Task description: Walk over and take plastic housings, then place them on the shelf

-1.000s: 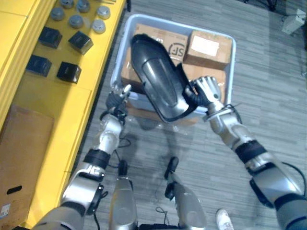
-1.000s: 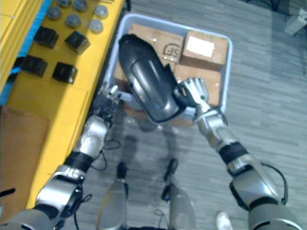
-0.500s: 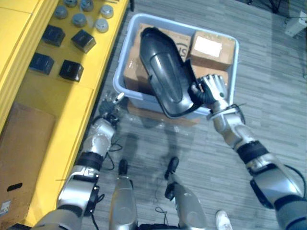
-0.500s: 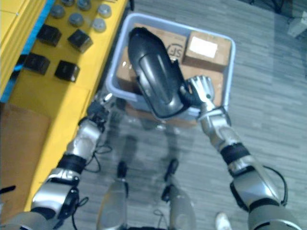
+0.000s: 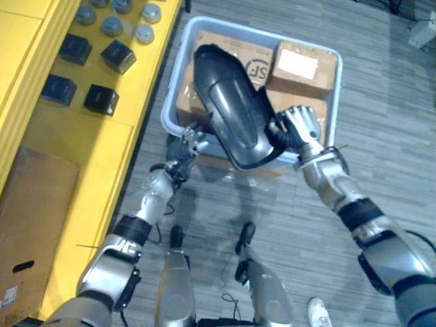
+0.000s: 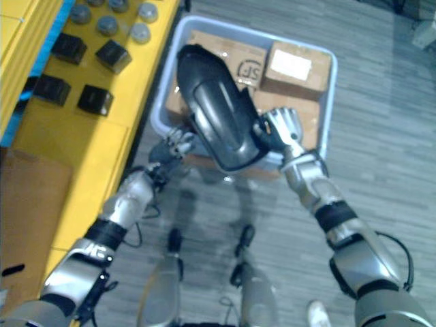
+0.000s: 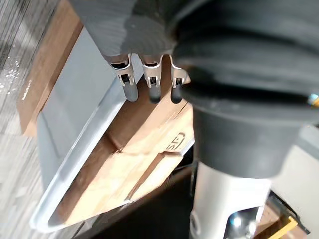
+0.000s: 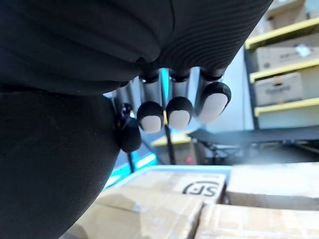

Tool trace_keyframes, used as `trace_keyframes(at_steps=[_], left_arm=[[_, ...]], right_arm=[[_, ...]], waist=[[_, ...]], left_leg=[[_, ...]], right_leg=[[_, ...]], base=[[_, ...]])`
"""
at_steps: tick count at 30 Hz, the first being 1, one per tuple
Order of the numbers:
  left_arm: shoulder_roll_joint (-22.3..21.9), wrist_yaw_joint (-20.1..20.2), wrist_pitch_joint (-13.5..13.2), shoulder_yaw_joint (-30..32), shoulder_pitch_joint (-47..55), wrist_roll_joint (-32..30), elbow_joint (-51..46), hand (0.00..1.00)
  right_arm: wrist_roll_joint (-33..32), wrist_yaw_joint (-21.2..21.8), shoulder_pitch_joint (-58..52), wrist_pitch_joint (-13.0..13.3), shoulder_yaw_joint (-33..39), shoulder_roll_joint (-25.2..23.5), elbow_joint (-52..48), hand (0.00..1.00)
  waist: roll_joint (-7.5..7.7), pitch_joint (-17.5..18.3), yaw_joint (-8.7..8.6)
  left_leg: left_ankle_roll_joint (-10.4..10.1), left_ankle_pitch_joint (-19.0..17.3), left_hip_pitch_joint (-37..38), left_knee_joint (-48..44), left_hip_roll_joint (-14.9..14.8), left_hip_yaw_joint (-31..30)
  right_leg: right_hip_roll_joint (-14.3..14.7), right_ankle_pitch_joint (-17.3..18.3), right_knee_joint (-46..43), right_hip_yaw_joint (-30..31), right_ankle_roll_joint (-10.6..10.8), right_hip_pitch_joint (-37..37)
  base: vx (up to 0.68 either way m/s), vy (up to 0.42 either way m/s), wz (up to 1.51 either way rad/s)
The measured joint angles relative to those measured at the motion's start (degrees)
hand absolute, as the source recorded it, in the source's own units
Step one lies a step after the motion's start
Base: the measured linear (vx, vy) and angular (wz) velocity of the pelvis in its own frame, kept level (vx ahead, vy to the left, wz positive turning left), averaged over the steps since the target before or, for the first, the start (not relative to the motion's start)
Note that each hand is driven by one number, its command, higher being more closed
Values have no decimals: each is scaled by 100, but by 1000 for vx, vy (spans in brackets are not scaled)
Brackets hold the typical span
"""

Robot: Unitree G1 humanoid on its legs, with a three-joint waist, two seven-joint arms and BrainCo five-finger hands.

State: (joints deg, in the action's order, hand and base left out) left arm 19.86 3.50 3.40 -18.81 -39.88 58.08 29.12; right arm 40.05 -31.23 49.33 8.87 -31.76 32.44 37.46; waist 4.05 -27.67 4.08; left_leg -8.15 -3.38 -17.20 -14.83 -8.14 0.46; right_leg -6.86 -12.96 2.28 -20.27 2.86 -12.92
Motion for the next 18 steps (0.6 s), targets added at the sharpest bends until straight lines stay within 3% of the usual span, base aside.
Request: trace_keyframes(at_steps=[8, 18], left_arm=[[-30, -6, -195, -248, 1, -21, -42, 0], [-67, -95, -203, -411, 2, -249, -104, 0]], right_arm=[[5, 0, 98, 26, -161, 37, 207, 100], [127, -1, 101, 114, -367, 41, 227, 100]], waist=[[-212, 109, 2], [-223, 116, 4]], left_leg=[[1, -1, 3, 16, 3, 1], [1, -1, 3, 16, 3, 0]], right_leg=[[-2, 0, 0, 1, 0, -3], [-2, 0, 0, 1, -1, -3]], base=[[13, 50, 0], [1, 4, 0]])
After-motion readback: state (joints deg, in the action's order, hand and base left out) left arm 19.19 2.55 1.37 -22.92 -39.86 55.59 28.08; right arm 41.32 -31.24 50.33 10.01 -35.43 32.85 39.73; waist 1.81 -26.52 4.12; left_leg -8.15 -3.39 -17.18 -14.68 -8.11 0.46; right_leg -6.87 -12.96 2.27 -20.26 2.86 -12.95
